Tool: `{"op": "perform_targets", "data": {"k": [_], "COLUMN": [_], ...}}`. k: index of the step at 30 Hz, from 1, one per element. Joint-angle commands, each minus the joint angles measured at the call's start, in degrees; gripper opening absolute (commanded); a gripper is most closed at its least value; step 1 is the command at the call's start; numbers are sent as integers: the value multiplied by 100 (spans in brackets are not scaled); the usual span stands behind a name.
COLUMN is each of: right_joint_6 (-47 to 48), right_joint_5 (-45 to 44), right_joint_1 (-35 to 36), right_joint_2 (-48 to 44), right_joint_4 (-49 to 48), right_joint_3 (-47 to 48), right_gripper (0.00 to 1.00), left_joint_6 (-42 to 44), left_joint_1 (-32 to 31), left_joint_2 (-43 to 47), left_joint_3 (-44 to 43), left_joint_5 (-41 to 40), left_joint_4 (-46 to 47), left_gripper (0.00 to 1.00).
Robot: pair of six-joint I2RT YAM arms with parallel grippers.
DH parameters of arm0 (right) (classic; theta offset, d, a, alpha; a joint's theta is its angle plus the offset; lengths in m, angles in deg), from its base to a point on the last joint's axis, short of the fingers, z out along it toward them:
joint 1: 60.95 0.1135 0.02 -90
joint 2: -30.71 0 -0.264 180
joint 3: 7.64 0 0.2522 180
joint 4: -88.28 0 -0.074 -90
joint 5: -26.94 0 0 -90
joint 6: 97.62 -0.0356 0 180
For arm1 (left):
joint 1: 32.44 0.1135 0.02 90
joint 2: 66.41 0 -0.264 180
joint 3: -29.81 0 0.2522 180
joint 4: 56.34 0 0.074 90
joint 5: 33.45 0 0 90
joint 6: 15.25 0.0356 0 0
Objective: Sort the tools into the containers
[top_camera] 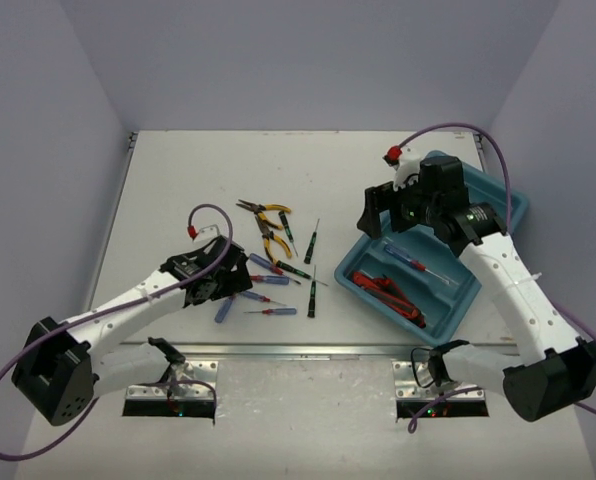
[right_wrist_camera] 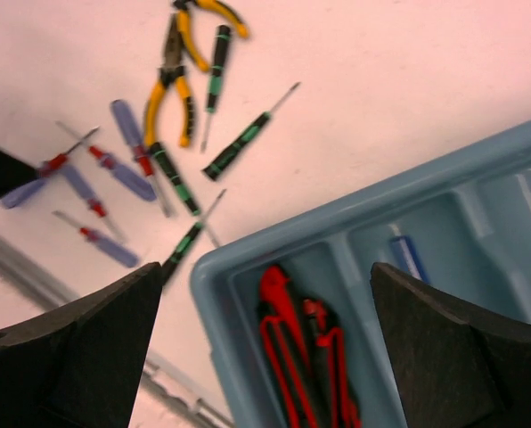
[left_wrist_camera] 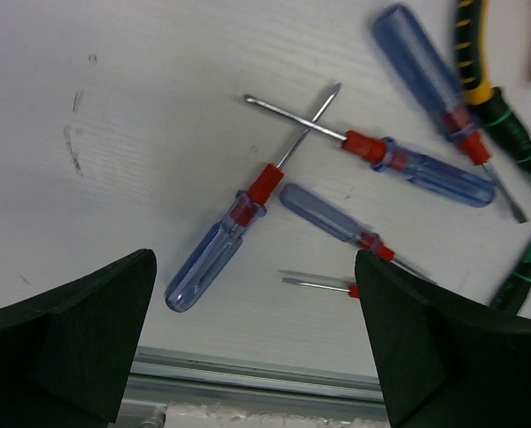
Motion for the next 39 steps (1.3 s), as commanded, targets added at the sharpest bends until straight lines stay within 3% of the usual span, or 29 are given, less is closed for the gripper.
{"op": "perform_targets", "data": {"k": [1, 8, 15, 28, 33, 39], "right_joint_6": [-766, -650, -626, -735, -829, -976], "right_joint_5": [1289, 1375, 1405, 1601, 1824, 1802], "right_joint_1": [25, 20, 26, 26, 26, 36], "right_joint_2": [-469, -753, -908, -1029, -1024, -1016], "right_joint_4": [-404, -384, -474, -541, -614, -680], "right_joint_3": [-203, -205, -364, -397, -417, -421], "right_gripper": [99, 99, 99, 99, 99, 99], "left_joint_6": [-589, -688, -445, -249, -668, -1259], "left_joint_1": [-18, 261, 528, 817, 1090, 1239], "left_joint_2": [-678, -1359, -1834, -1987, -1873, -1035], "left_joint_3": [93, 231, 354, 334, 333, 407], "left_joint_5": [-23, 55, 371, 382, -20, -341], "left_joint_4": [129, 354, 761, 925, 758, 575], "left_gripper": [87, 65, 57, 27, 1, 0]}}
